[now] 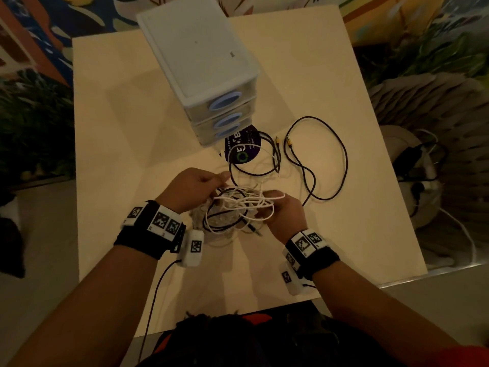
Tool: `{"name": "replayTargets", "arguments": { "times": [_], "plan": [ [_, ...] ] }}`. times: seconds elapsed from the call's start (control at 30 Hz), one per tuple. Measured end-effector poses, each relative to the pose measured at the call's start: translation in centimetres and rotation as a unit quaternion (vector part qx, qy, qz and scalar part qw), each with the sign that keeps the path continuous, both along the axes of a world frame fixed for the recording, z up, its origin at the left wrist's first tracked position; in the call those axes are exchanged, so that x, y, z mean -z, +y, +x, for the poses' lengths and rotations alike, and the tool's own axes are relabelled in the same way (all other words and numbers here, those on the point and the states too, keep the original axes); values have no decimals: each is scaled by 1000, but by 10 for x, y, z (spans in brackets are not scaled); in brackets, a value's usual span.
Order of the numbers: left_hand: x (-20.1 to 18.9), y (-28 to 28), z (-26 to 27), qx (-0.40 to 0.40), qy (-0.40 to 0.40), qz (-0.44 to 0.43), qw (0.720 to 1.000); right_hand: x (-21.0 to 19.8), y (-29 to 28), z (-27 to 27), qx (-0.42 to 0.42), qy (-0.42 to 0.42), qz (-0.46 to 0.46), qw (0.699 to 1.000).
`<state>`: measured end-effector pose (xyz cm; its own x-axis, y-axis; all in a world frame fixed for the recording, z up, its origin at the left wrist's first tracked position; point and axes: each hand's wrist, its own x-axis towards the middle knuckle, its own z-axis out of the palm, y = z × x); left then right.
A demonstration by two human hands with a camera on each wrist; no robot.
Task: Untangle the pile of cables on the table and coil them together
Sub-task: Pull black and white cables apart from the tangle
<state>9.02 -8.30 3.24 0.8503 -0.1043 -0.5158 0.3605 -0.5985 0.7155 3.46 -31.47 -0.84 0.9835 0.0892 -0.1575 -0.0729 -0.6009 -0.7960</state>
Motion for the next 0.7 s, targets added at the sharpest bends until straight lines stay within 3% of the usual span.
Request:
{"name": "replayTargets", "arguments": {
  "times": [0.1,0.27,0.47,0.6,0.7],
  "plan": [
    [7,0,-2,11,-25,-37,999,-1,2,1,-21,-25,5,999],
    [8,-9,-4,-69,22,-96,993,-5,2,5,-33,7,-22,999],
    [7,-5,-4,-75,-11,-40,996,-8,-2,10,-35,59,60,996],
    [5,-3,-3,-151,-34,-49,987,-1,-14,16,-82,22,44,995],
    [2,-3,-4,-181,-61,-47,980,-2,-23,21,-139,44,-8,989]
  ]
}}
